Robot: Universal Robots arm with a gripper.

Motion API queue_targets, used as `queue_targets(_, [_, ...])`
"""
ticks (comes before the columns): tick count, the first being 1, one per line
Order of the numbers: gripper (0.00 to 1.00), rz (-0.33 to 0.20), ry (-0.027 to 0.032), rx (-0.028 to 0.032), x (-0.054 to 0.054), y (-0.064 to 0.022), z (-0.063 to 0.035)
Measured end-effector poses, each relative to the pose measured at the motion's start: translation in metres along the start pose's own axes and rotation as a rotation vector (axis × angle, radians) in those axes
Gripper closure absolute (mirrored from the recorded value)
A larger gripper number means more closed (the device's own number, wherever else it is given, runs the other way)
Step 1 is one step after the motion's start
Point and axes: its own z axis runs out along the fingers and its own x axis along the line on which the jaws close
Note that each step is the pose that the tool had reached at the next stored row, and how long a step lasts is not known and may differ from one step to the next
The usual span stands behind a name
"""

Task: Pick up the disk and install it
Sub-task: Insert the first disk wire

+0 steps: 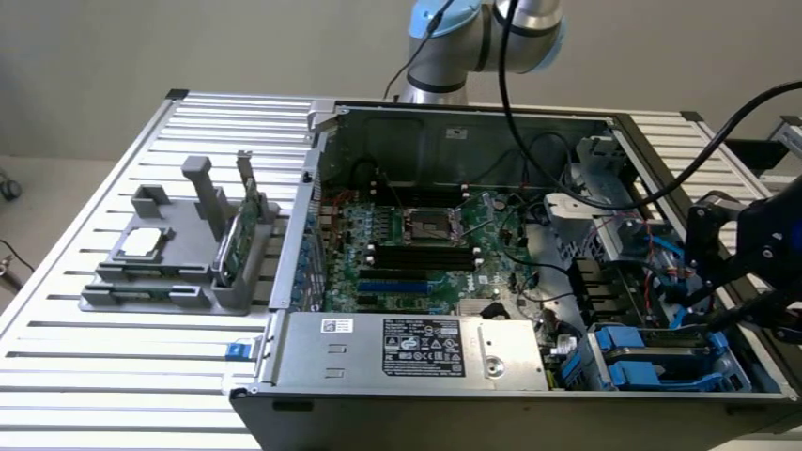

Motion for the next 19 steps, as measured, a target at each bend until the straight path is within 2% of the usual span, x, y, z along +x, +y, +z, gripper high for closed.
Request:
queue_targets(6, [0.65, 0.04, -0.0042, -0.0048, -0.0019, -0.0013, -0.0005])
queue_targets(7, [0.59, 0.045, -0.0046, -0.0054, -0.0024, -0.0016, -0.0005])
queue_targets(11, [0.59, 0.066, -0.0068, -0.0077, -0.0043, -0.003, -0.0009])
queue_targets(12, [0.61, 0.071, -0.0073, -0.0083, -0.0048, -0.0033, -0.001])
queue_targets(13, [0.68, 0.076, -0.0079, -0.0089, -0.0053, -0.0036, -0.0011])
queue_targets(14, [0.68, 0.081, -0.0085, -0.0094, -0.0058, -0.004, -0.0012])
queue_targets(15, [0.74, 0.084, -0.0088, -0.0097, -0.0064, -0.0044, -0.0013])
queue_targets(16, [0.74, 0.086, -0.009, -0.0099, -0.0072, -0.0049, -0.0013])
queue_targets(17, [0.8, 0.089, -0.0092, -0.0102, -0.008, -0.0054, -0.0013])
queue_targets(19, [0.8, 0.094, -0.0093, -0.0112, -0.0094, -0.0062, -0.0009])
